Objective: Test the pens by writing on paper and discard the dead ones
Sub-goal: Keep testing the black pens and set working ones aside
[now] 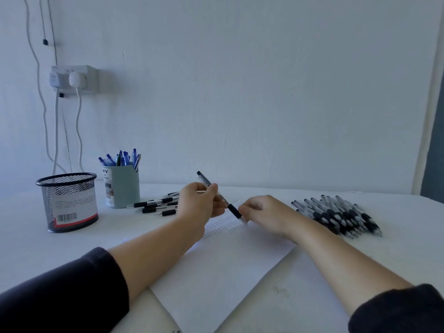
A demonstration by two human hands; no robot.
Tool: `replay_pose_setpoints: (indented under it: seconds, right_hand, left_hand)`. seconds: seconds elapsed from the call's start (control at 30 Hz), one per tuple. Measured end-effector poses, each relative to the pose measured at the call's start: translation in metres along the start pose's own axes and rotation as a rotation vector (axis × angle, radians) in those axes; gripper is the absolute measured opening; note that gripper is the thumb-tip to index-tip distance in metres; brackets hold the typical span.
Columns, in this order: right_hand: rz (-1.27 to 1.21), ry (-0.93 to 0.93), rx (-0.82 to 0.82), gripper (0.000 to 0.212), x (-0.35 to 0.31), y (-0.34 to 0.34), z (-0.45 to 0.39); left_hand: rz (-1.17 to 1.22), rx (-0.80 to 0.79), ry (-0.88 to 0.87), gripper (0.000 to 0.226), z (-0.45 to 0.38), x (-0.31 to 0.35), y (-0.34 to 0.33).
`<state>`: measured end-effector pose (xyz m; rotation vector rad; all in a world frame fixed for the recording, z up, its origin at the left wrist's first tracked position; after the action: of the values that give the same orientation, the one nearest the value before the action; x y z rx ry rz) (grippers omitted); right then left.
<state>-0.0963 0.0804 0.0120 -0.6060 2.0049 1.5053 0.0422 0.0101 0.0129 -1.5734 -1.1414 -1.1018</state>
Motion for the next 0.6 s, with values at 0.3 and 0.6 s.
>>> replay_pose_setpoints:
  seconds: [0.3, 0.6]
  right_hand:
    - [0.058, 0.071, 0.26, 0.011, -0.008, 0.025, 0.002]
    - [0.257, -0.511, 0.914, 0.018, 0.069, 0.124, 0.041]
  left_hand:
    - [0.03, -0.144, 0.037, 0.022, 0.007, -0.002, -0.014]
    - [-0.307, -0.199, 0.038, 0.006, -0.002, -0.009, -0.012]
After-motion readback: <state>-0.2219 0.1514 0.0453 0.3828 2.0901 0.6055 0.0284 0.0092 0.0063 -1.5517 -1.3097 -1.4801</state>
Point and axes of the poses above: each hand's wrist, its own z-axis away from the middle knuckle, its own y-axis out of the back of the hand, x = y × z, the point moved 7 cm from there along -z, towards the middle knuckle
